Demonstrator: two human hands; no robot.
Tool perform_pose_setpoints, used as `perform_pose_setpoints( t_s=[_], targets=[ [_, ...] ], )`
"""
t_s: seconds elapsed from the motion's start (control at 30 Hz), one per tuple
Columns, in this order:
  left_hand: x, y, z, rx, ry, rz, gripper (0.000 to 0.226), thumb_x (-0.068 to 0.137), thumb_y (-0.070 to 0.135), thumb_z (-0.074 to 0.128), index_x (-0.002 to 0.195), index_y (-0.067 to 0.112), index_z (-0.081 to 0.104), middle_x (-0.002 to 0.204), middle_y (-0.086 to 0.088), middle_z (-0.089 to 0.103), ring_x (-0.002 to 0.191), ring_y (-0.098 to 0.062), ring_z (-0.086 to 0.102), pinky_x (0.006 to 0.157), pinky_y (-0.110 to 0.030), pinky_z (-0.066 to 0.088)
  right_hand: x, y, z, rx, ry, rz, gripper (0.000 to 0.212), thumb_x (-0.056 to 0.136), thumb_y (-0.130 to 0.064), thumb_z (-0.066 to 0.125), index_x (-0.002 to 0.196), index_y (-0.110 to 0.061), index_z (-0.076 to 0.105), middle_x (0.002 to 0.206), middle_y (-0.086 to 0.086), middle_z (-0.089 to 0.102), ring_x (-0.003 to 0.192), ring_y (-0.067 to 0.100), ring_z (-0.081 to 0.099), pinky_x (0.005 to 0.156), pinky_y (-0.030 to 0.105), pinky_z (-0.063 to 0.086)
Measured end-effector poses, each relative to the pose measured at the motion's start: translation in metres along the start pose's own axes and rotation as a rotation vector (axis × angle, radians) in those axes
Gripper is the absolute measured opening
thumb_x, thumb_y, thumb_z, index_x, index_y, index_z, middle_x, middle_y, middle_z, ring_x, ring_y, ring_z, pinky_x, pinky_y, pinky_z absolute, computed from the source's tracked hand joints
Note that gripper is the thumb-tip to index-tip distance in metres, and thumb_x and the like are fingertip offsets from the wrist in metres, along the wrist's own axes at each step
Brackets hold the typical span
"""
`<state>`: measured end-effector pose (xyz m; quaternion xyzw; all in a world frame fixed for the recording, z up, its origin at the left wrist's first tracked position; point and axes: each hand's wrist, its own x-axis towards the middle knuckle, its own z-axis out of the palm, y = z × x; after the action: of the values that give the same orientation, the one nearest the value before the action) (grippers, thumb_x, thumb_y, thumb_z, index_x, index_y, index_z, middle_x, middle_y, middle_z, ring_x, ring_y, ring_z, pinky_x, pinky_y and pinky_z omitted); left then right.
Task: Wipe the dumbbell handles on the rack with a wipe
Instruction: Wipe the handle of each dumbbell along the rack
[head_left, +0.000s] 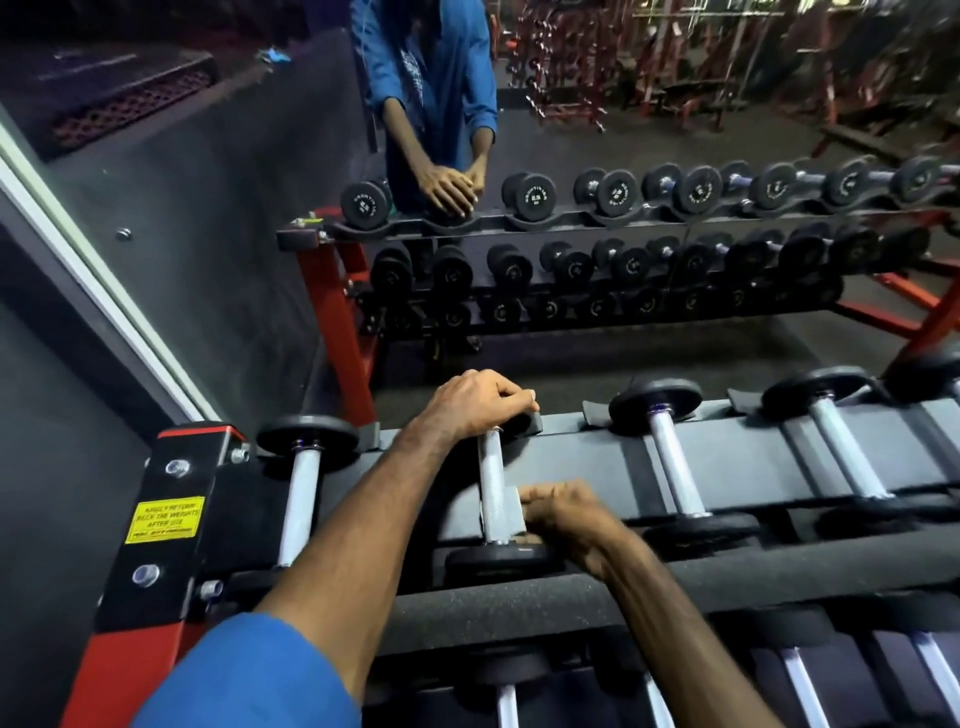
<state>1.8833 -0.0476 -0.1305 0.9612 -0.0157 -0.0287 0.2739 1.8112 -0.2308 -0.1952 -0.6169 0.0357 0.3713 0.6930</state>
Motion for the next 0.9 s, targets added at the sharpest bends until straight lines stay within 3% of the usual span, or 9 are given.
perform_pose_setpoints(
  t_s=[0.17,0.37,0.5,0.77,0.9],
  targets=[
    [0.001,0.002,0.001,0.010,0.016,-0.037,0.028,0.097,0.065,0.053,0.101,0.058,0.079,0.052,0.025,0.057,0.090,-0.025,0.068,0.079,-0.032,0.045,0.038,-0.021,0.007,0.099,0.111,-0.081,0.021,0.096,0.006,0.061,0.113,0.014,0.070,0.087,0.022,0.062,0.059,0.016,0.061,0.057,0.029,0.060],
    [0.004,0.000,0.004,0.003,0.024,-0.031,0.027,0.096,0.066,0.053,0.100,0.059,0.079,0.052,0.025,0.057,0.073,-0.015,0.057,0.077,-0.031,0.044,0.011,0.000,0.006,0.049,0.118,-0.115,0.015,0.085,-0.006,0.082,0.097,0.000,0.077,0.084,0.014,0.073,0.065,0.016,0.067,0.064,0.026,0.059],
    [0.003,-0.001,0.003,-0.007,0.036,-0.037,0.026,0.095,0.067,0.052,0.099,0.062,0.077,0.051,0.017,0.057,0.064,-0.008,0.055,0.074,-0.032,0.044,0.028,-0.026,0.023,0.085,0.195,-0.224,0.012,0.084,0.000,0.081,0.094,0.000,0.074,0.080,0.014,0.070,0.062,0.014,0.065,0.059,0.022,0.055],
    [0.004,-0.006,0.004,-0.028,0.026,-0.005,0.028,0.098,0.063,0.054,0.102,0.055,0.081,0.053,0.017,0.057,0.061,-0.011,0.052,0.070,-0.031,0.041,0.010,-0.008,0.023,0.029,0.242,-0.200,0.017,0.077,-0.002,0.088,0.089,-0.001,0.076,0.084,0.017,0.076,0.072,0.020,0.069,0.065,0.026,0.058],
    [0.004,-0.007,0.004,-0.025,0.016,0.004,0.028,0.100,0.061,0.054,0.102,0.054,0.081,0.049,0.013,0.053,0.079,-0.019,0.065,0.069,-0.032,0.040,0.025,-0.027,0.033,-0.119,0.382,-0.274,0.032,0.070,-0.009,0.094,0.092,-0.007,0.072,0.084,0.012,0.079,0.076,0.025,0.076,0.073,0.039,0.064]
  ],
)
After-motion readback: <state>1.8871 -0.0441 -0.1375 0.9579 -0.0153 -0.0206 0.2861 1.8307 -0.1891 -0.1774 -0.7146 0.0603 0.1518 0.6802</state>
